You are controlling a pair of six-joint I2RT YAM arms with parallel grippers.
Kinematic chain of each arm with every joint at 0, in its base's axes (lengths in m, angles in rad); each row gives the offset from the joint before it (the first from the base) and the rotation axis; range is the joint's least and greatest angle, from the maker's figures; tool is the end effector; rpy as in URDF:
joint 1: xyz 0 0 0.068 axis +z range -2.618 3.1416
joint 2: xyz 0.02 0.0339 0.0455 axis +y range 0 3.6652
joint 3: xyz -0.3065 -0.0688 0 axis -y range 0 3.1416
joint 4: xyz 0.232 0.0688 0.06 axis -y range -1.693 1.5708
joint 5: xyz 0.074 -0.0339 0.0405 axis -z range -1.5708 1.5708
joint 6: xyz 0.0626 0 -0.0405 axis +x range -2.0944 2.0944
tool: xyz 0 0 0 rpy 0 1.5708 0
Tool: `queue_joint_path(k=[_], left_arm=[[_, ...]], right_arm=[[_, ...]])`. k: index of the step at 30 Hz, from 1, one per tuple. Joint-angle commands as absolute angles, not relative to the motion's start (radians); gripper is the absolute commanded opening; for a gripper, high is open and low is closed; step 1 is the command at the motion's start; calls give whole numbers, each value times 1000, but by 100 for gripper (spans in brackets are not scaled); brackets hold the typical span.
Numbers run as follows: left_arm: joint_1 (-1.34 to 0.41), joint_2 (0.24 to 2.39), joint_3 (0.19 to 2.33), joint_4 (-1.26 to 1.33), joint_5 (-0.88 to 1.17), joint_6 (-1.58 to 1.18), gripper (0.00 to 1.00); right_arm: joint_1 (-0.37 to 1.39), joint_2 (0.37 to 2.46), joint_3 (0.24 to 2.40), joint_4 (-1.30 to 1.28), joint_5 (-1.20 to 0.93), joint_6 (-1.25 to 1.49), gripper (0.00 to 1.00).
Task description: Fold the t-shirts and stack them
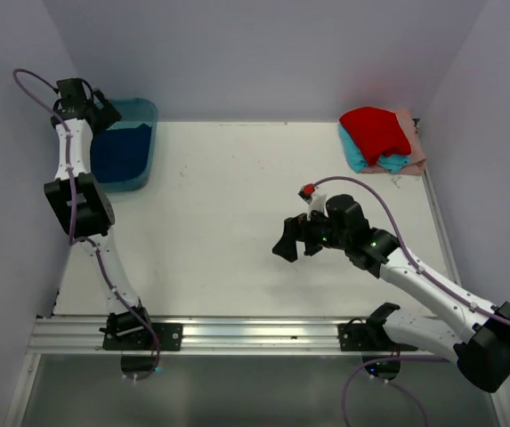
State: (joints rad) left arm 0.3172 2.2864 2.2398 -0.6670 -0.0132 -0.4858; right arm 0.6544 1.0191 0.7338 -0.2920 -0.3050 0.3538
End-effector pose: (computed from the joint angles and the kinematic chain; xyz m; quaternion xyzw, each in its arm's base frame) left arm 0.5308 0.1751 0.3045 -0.3580 0.8361 -0.0290 0.4146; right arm 0.1559 0.1433 0.2938 -0.2017 0.8483 0.3445 0.3479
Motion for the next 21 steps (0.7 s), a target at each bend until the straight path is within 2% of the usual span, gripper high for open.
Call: queue_joint_path(k=[1,3,8,17,21], left_arm=[[316,2315,2212,-612,58,-477,100],[319,2341,2201,-612,116,-473,100],[319,2347,2128,-587,115,-448,100],[318,2404,2123,-592,123,-434,91],[318,2427,2111,-600,107,-428,81]], right_arm=[[658,1008,732,-278,-293,348,99],[657,1011,727,-268,-293,353,99],[657,1012,726,-270,-295,350,99],[657,1016,715,-245,-295,365,99],[658,1005,710,-253,-279,365,99]])
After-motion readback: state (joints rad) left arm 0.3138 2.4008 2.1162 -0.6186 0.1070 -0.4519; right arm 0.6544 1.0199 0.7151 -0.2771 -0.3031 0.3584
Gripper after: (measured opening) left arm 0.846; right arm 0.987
